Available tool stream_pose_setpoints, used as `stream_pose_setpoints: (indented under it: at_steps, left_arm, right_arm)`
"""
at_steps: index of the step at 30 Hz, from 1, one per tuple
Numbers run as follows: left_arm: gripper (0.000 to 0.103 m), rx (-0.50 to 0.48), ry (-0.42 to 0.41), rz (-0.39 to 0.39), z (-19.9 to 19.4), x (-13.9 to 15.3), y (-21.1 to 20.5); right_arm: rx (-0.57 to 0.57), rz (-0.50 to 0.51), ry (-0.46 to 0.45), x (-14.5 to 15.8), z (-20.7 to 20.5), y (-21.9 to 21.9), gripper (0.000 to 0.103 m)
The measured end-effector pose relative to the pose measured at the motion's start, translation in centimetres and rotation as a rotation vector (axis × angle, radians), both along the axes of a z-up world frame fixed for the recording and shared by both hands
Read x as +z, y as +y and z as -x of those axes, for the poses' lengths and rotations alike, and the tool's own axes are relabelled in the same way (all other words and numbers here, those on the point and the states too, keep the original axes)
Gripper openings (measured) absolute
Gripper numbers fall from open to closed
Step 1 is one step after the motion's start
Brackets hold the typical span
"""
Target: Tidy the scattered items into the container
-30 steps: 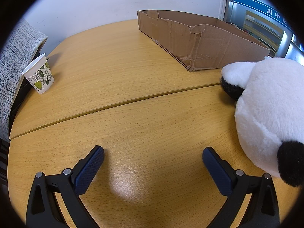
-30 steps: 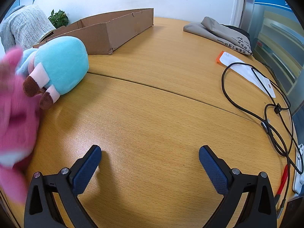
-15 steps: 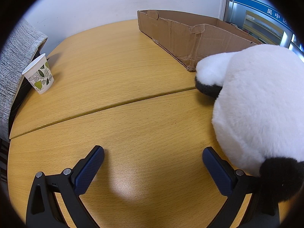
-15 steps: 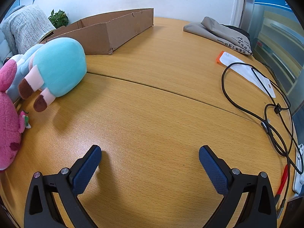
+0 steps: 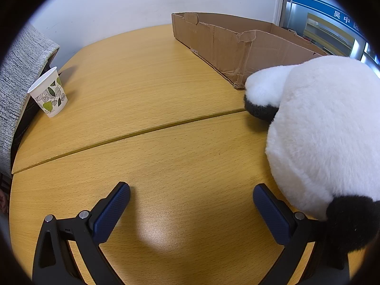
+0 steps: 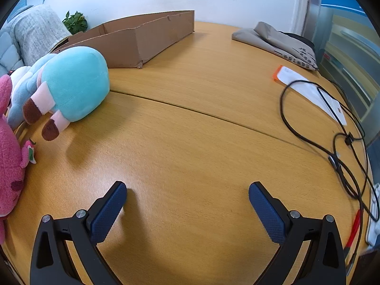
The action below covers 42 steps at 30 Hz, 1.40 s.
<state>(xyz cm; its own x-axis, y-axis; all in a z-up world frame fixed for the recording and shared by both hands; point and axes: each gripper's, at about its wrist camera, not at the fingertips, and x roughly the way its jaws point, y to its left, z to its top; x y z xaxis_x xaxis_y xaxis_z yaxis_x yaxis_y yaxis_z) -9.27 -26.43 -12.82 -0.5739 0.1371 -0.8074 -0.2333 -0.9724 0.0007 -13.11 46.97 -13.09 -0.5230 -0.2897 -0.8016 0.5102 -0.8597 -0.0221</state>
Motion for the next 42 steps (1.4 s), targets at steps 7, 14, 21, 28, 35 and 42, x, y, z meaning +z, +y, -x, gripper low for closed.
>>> stream_pose_setpoints:
  at_steps: [7,14,21,28,35,42]
  left_arm:
    - [0.103,0.0,0.0,-0.001,0.0,0.0,0.0]
    - [0.103,0.019,0.002,0.002,-0.6,-0.1,0.2]
    - [0.102,0.189,0.172,-0.004,-7.8,4.8,1.6]
    - [0.102,0.28,0.404,-0.215,-19.5,16.9,7.4]
    - [0.102,0.08,0.318,-0.354,-23.1,18.0,18.3]
    - [0.102,0.032,0.099,-0.284,-19.9,10.5,25.2]
  right_arm:
    - [-0.14,-0.002,0.003,-0.1,-1.0,-0.3,0.103]
    - [-0.366,-0.001,0.004,0.0,-2.5,-0.8,0.103]
    - [-0.444,-0.011,0.059,1.8,-5.9,-0.5,0.103]
    - [-0.265,0.11,0.346,14.0,-15.7,-4.8,0.103]
    - [-0.062,0.269,0.442,19.8,-21.3,-9.9,0.103]
    - [-0.049,0.359,0.216,11.8,-19.4,-14.9,0.103]
